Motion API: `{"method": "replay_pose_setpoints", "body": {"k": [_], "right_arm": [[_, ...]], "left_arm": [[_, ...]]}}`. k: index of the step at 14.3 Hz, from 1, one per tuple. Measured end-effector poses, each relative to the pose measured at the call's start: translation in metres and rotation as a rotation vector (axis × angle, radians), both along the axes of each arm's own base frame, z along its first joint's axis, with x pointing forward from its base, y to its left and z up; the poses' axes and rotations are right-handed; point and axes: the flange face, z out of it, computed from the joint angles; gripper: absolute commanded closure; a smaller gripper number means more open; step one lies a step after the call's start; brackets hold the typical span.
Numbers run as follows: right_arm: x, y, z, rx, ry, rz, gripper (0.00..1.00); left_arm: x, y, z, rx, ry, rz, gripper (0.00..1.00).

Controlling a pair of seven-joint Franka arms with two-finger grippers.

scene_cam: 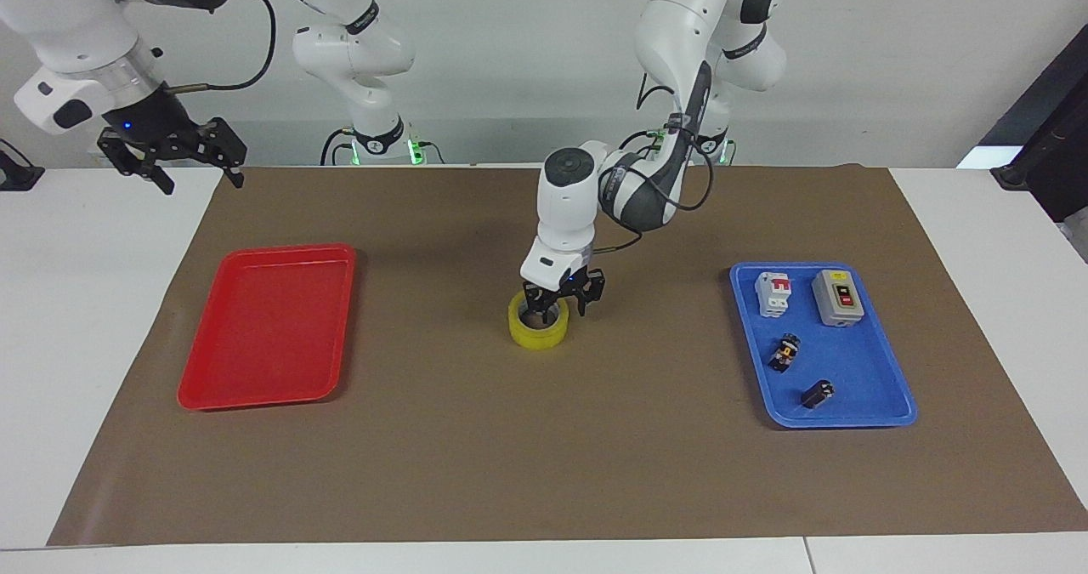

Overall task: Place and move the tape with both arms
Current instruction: 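Grasp the tape with the right gripper while the left gripper releases and withdraws, then hold the tape roll with the right gripper above the table center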

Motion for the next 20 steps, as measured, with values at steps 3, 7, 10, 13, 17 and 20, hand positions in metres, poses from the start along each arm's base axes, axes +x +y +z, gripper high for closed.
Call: {"method": "replay_pose_setpoints", "body": {"k": [3,7,10,13,17,20], "right_arm": [[0.014,0.077,-0.008,0.003,-0.061,-0.03,0.0],[0.039,0.229,-0.083,0.009,-0.109,-0.07,0.0],[0.057,0.296,-0.16,0.011,-0.138,-0.12,0.0],[0.057,0.324,-0.213,0.011,-0.147,-0.154,0.0],[0.037,0.394,-0.269,0.019,-0.153,-0.215,0.0],[0.029,0.402,-0.291,-0.002,-0.128,-0.208,0.0]], "left_arm": [[0.006,0.067,0.057,0.049,0.05,-0.003,0.0],[0.028,0.186,0.113,0.085,0.097,-0.083,0.0],[0.041,0.263,0.146,0.016,0.09,-0.09,0.0],[0.039,0.321,0.181,0.008,0.108,-0.131,0.0],[0.034,0.381,0.24,0.013,0.143,-0.17,0.0],[0.028,0.397,0.256,0.01,0.187,-0.165,0.0]]}}
